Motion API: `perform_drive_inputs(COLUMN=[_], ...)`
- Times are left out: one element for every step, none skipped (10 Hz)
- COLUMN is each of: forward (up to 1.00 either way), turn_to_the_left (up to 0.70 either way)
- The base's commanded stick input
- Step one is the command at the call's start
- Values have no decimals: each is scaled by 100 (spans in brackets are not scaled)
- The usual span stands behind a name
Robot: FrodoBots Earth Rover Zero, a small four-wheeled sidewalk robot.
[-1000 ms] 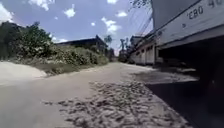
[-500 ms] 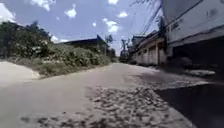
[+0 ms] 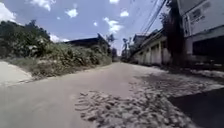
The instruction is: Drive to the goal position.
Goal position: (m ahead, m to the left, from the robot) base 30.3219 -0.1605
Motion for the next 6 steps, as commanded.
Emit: perform_drive_inputs(forward=[100,100,100,100,100,100], turn_to_the_left=[0,0,0,0,0,0])
